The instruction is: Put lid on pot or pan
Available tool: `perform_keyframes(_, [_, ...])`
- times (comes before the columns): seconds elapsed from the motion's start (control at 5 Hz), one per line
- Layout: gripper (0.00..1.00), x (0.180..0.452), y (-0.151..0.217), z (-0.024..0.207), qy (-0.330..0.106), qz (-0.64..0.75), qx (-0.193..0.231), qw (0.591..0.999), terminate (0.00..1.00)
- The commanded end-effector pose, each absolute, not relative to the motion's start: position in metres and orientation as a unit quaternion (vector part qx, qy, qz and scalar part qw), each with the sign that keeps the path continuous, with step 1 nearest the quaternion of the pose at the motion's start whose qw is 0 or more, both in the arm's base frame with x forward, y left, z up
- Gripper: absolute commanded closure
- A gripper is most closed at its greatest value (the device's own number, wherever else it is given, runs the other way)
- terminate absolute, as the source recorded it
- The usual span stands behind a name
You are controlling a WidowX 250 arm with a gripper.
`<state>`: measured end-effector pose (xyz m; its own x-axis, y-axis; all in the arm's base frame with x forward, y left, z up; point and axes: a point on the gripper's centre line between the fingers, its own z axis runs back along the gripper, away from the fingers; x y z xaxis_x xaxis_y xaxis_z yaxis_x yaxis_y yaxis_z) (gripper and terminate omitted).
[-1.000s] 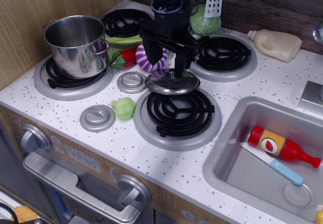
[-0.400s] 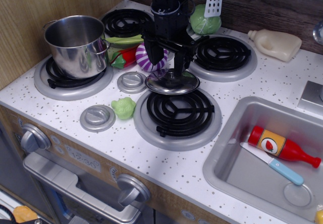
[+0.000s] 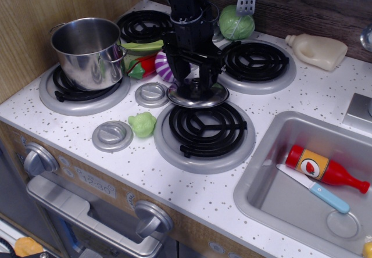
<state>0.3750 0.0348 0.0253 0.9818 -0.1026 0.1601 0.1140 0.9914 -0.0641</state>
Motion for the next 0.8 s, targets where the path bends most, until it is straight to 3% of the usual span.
perform_keyframes(0.0, [1.00,0.383,0.037,0.031,-0.093,-0.067,-0.040,0.993,0.00])
perform_keyframes(0.4, [1.00,0.380,0.027,0.040,-0.084,-0.057,-0.035,0.994,0.00])
perform_keyframes(0.6, [1.00,0.376,0.020,0.062,-0.062,-0.045,-0.019,0.997,0.00])
